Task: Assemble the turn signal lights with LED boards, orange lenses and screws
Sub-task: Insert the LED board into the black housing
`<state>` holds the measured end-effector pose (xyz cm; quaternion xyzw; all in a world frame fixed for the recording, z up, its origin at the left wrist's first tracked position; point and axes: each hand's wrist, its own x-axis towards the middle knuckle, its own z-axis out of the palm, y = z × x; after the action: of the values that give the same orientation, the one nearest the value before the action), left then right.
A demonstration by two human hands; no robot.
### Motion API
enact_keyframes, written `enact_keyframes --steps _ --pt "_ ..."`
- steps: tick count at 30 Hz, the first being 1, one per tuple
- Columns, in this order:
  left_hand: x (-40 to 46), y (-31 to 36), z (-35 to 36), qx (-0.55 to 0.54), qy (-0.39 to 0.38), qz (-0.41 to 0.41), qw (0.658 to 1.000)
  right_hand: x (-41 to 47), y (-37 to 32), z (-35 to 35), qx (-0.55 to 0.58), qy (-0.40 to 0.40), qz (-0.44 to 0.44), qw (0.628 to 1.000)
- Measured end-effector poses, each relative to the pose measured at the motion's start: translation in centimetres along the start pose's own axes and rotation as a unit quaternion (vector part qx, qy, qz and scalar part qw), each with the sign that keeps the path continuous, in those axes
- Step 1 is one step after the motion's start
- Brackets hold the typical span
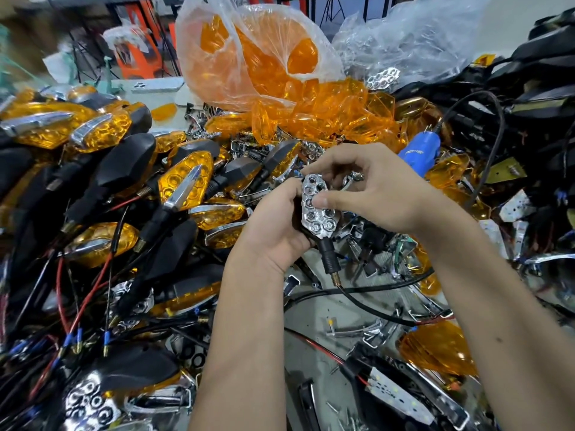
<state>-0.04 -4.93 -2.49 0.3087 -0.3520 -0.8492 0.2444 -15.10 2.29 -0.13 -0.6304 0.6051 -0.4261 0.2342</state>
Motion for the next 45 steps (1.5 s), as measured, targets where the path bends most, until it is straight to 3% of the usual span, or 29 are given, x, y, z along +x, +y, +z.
enact_keyframes --steps 18,26,29,33,38,42,45 --pt "-0.4 0.4 0.2 -0.107 -0.100 0.114 0.983 -0.2 -1.7 0.4 -0.017 -0.013 -0.030 0.999" --pt "-0.9 0.6 0.1 -0.053 -0.120 0.165 0.977 -0.2 -1.3 0.9 0.019 0.025 0.023 0.999" --pt "-0.5 0.5 -0.1 -0.070 -0.106 0.202 0.971 0.0 -1.5 0.9 0.018 0.045 0.064 0.997" --pt "0.1 0.6 -0.3 -0.068 -0.061 0.266 0.960 -0.1 -1.3 1.3 0.044 0.007 0.128 0.991" --pt "0.5 0.4 -0.2 -0.036 -0.011 0.306 0.951 -0.1 -1.2 1.4 0.078 0.023 0.097 0.992" --pt "0.9 0.0 -0.1 0.083 0.046 0.314 0.945 -0.2 -0.7 1.3 0.085 0.065 0.089 0.990" --pt "0.8 -0.2 0.0 0.108 0.042 0.306 0.945 -0.2 -0.6 1.1 0.084 0.078 0.084 0.990"
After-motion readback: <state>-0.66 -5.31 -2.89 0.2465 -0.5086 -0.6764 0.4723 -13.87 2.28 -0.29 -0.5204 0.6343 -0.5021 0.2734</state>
